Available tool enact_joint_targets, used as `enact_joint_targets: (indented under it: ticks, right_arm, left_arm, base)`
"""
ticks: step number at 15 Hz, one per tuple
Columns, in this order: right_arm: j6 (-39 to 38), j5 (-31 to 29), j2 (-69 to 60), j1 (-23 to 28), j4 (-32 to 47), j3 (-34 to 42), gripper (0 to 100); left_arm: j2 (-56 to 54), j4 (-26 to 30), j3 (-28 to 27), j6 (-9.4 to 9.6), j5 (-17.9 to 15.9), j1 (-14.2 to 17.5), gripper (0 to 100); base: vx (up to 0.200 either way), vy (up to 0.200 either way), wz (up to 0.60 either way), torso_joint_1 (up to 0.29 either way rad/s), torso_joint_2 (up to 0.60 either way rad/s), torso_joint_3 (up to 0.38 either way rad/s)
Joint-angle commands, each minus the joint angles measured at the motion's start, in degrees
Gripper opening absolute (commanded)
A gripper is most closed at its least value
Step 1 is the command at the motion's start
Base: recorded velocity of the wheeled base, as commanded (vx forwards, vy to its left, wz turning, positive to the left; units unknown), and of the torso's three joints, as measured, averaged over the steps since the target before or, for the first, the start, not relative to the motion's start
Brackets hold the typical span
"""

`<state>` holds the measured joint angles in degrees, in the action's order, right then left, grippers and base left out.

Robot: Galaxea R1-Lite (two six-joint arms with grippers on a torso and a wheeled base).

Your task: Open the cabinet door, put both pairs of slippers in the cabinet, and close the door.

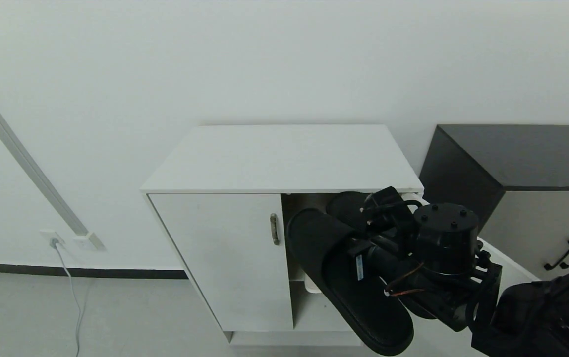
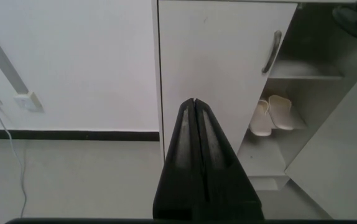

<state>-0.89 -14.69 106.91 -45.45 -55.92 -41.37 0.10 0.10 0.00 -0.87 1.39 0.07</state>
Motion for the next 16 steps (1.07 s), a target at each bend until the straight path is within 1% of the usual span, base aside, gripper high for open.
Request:
enact_joint_targets:
  ticks: [1,9,16]
  right_arm:
    - [0.0,0.0,0.1,0.0,0.0,0.0,0]
    - [0.1,-0.1,1.2,0.0,-1.6,0.2,0]
    - [0.1,-0.1,1.6,0.0,-1.9,0.2,0]
  left_arm:
    - [0.0,0.0,0.0,-0.01,0.0,0.0,0]
    - [0.0,0.0,0.0,-0.01,0.0,0.0,0]
    - [0.0,0.0,0.0,-0.01,0.0,0.0,0]
  base:
    - [0.0,0.0,0.0,-0.227,0.55,0.325]
    - [0.0,0.0,0.0,-0.207,0.53,0.322]
    - [0.0,0.0,0.0,-0.159,0.48,0.325]
